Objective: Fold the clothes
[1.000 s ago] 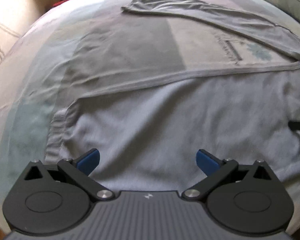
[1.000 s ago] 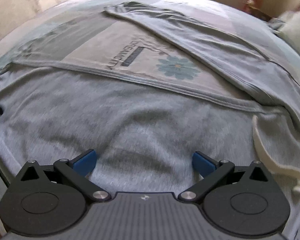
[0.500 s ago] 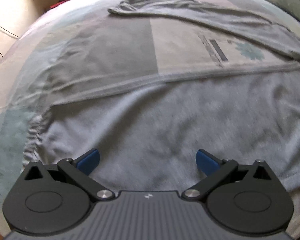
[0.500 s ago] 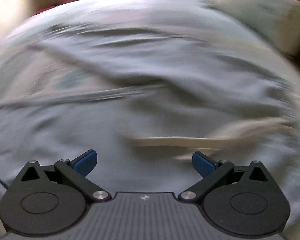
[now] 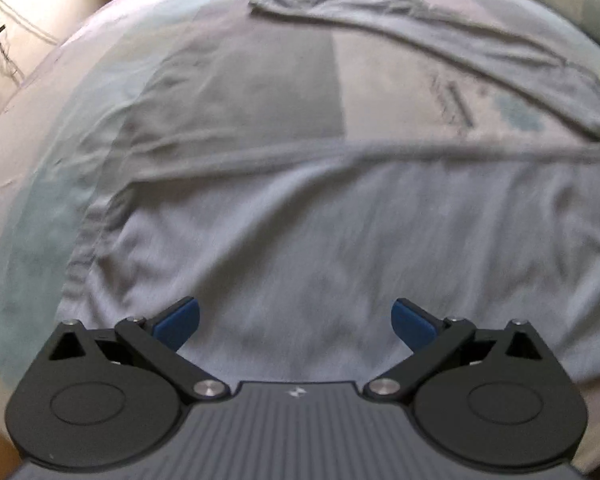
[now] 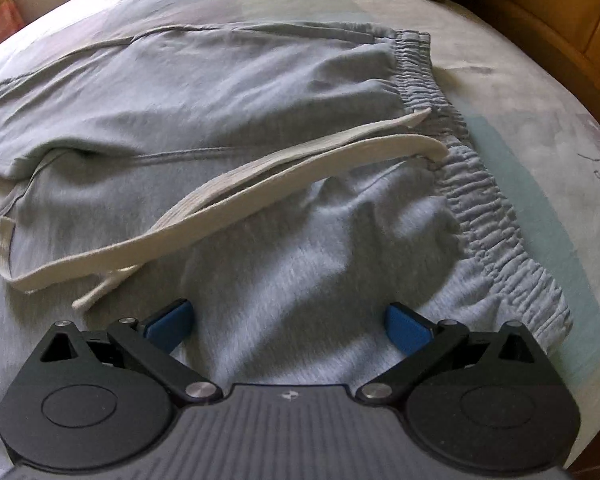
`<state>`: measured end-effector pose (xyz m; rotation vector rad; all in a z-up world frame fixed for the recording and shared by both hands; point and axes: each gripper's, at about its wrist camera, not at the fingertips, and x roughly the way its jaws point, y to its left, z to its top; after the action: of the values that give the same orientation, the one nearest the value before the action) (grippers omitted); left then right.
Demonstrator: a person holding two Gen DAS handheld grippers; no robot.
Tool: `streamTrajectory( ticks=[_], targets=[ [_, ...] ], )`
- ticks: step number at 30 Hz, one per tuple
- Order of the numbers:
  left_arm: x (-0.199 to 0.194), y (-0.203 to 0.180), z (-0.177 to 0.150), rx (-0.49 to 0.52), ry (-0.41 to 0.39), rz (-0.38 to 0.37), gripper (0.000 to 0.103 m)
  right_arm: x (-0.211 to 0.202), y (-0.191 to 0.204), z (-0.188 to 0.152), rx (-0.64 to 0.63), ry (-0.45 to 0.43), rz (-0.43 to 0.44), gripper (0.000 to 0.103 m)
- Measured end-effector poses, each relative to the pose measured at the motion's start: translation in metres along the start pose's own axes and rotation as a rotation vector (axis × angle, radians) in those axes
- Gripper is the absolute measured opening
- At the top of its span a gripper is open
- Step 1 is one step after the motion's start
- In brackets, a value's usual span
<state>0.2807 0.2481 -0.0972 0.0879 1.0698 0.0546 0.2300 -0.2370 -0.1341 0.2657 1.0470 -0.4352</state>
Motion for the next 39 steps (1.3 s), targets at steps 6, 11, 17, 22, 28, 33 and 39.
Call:
streamTrajectory(
  ticks=[6,11,17,22,28,33,39],
  targets=[
    [0.021,0.010,0.008,-0.073,-0.025,0.007,0.101,-0.003,0.002,0.002,0.000,-0.004,-0.011,0.103],
    [0.017,0.046,0.001,-0.212,-0.004,0.007,0.101,-0.003,0.002,0.000,-0.007,-0.020,-0.016,0.103],
    [0.018,0.055,0.028,-0.215,-0.087,-0.076,0.101,-0.003,0.004,-0.004,-0.007,-0.054,-0.030,0.103],
    [0.043,0.087,0.036,-0.310,-0.091,-0.049,0.101,-0.003,0.004,-0.003,-0.004,-0.053,-0.033,0.103],
    [0.056,0.115,0.047,-0.363,-0.111,-0.036,0.101,-0.002,0.005,-0.002,-0.005,-0.046,-0.037,0.103],
    [0.037,0.096,0.039,-0.343,-0.119,-0.138,0.101,-0.003,0.007,-0.004,-0.001,-0.049,-0.048,0.103],
    [0.032,0.080,0.019,-0.283,-0.072,-0.172,0.101,-0.003,0.010,-0.004,0.017,-0.043,-0.074,0.103]
  ],
)
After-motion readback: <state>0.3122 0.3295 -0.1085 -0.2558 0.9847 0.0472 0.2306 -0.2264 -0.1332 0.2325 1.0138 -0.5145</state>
